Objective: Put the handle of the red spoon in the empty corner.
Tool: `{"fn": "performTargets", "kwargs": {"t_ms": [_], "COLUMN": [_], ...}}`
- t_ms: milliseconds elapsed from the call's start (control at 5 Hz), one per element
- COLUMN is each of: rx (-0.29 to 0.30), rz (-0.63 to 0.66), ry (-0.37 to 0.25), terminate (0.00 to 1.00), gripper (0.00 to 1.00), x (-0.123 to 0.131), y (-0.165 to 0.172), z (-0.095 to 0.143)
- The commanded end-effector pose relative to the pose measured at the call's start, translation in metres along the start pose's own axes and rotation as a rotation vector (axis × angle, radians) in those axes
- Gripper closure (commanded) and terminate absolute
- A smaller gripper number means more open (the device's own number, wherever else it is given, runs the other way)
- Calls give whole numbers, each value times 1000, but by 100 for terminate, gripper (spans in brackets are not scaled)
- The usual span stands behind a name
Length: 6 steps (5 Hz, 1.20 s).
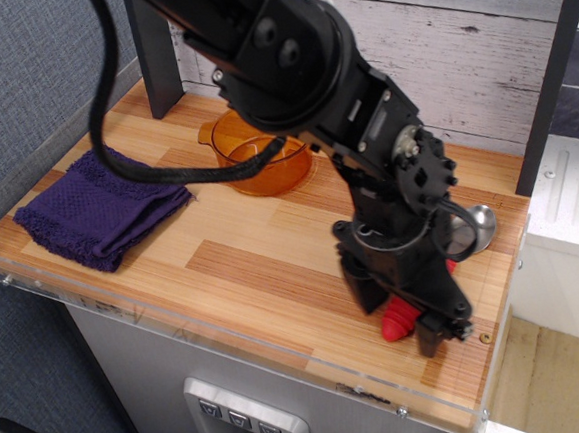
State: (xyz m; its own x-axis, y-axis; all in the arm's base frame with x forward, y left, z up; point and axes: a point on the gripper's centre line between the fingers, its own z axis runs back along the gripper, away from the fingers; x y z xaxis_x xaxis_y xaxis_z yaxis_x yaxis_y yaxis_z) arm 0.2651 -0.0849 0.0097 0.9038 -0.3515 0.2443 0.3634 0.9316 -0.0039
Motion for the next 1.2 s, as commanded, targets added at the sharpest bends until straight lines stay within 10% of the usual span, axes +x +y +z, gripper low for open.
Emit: {"fn": "performTargets", "kwargs": {"t_ms": [0, 400, 1000], "rx": [-11, 69, 7], "rz": [7, 1, 32], "ry": [-56, -17, -48], "terminate": [0, 0, 0], "gripper": [0, 0, 0], "x": [0, -11, -52], "y": [13, 41, 40], "z": [52, 88, 140]}}
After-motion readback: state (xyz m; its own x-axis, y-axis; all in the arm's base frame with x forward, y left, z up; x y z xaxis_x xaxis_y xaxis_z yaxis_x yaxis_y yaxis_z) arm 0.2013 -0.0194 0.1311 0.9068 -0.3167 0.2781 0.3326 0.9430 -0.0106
